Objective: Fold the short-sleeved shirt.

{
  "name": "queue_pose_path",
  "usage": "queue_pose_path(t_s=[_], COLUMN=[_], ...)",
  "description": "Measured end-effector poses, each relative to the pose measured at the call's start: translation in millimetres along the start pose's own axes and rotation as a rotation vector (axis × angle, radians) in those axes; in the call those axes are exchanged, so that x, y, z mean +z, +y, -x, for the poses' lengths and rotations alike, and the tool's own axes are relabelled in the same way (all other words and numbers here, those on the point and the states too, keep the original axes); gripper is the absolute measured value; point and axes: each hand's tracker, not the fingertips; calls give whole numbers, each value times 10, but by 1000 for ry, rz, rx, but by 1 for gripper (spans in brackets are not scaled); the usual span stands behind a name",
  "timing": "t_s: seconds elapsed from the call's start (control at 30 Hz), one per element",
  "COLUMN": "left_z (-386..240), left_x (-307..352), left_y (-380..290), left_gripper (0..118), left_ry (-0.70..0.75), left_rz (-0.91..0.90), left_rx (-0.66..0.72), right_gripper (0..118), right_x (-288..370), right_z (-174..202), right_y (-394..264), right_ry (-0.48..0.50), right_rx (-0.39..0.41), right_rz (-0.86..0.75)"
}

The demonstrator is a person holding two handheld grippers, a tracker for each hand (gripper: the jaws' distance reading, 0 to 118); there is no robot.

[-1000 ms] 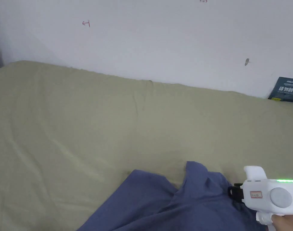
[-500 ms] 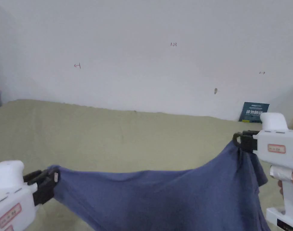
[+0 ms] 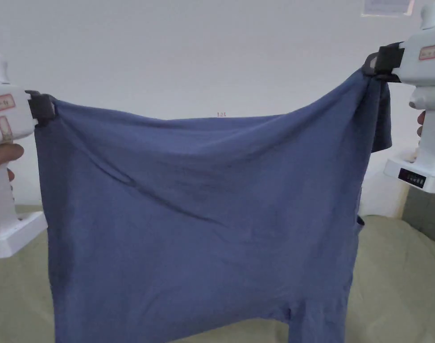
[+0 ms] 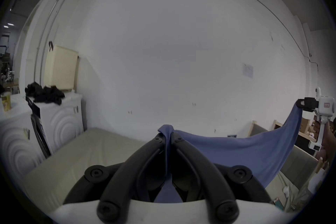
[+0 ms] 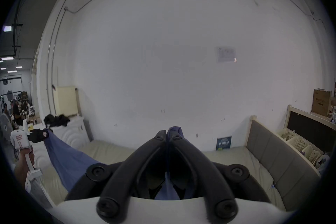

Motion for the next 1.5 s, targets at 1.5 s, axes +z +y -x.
queue_pose_path(t_s=[1.5], left_z=[250], left_x=[1356], left_y=[-3225], left_gripper=[1], left_ry=[-33], left_rz=[384], left_rx=[-29], right_gripper=[3], right_x=[1911], right_z=[-301], right_y=[-3669], right_ry=[-35], right_rx=[4], right_rz=[426])
